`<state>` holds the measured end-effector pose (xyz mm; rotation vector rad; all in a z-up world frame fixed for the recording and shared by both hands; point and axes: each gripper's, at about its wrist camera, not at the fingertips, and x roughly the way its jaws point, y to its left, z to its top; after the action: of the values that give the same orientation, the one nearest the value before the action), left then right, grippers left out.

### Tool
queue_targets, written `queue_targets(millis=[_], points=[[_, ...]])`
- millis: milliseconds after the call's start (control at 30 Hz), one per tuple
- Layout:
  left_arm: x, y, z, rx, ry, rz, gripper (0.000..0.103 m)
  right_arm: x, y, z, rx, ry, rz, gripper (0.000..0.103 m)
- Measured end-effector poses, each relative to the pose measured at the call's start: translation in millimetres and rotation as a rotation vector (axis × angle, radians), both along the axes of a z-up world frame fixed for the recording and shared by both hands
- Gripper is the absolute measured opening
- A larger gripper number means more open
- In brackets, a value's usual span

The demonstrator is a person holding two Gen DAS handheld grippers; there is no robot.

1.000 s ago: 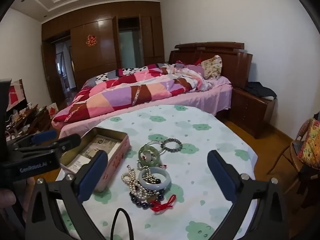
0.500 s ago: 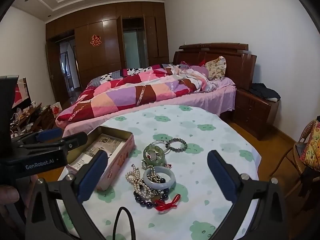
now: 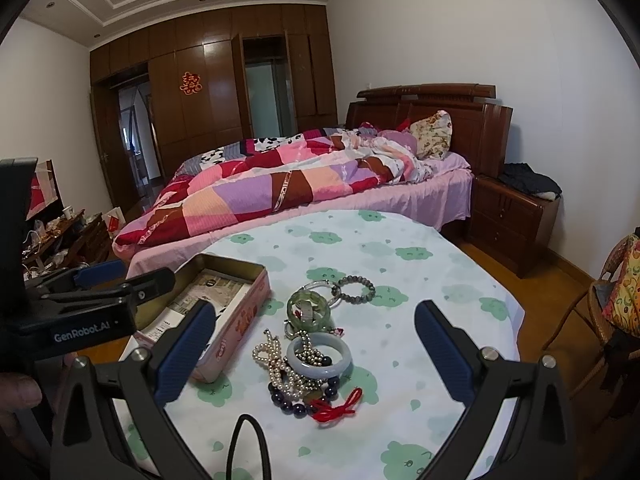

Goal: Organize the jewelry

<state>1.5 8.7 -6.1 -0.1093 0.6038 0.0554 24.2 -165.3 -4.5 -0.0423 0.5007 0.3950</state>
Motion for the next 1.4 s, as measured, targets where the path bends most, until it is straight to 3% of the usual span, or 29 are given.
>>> queue_targets(millis=[1400], points=[[0.5, -2.0, 0.8, 0.008, 0.003, 0.000, 0.082, 1.9, -4.2, -0.8, 0.008, 0.005, 0.003, 0.102]])
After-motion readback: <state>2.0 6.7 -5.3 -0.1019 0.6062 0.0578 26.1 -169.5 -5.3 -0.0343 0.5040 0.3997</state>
